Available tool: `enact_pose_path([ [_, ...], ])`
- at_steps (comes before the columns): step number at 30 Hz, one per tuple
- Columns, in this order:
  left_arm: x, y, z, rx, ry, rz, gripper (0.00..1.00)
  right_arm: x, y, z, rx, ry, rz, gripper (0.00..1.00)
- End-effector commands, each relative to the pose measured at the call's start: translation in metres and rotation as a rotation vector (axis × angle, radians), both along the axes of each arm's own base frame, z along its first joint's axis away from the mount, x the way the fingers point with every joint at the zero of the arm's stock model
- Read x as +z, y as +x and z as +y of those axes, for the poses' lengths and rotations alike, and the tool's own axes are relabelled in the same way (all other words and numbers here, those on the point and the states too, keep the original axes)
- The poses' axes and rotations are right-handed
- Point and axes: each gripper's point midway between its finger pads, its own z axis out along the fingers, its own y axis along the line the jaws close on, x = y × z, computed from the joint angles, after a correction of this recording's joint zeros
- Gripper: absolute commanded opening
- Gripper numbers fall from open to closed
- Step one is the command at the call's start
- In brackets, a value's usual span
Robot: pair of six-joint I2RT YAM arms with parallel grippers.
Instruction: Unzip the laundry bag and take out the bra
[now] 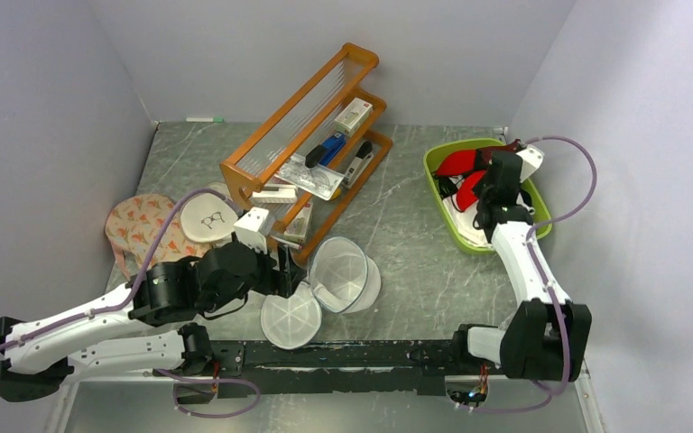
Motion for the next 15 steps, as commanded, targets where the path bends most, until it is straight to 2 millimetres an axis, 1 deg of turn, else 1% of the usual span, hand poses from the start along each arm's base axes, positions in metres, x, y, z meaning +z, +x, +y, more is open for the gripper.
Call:
enact_pose_path([
  [1,0.009,-0.002,0.0,-0.005,-0.045,-0.006,0.87,0.032,-0.015,-0.027,-0.116,-0.077,-0.092,0.0],
  [2,0.009,-0.002,0.0,-0.005,-0.047,-0.006,0.87,0.028,-0.016,-0.028,-0.117,-0.076,-0.083,0.0],
  [6,0.009,-0.003,-0.003,-0.013,-0.037,0.0,0.87,-0.005,-0.017,-0.032,-0.144,-0.058,-0.009,0.0],
  [12,0.007,-0.004,-0.002,-0.012,-0.03,0.014,0.87,-0.054,-0.028,-0.051,-0.215,0.038,0.037,0.0],
  [15,0.005,-0.005,-0.003,-0.018,-0.041,0.016,0.87,-0.076,-0.031,-0.056,-0.22,0.075,0.07,0.0],
])
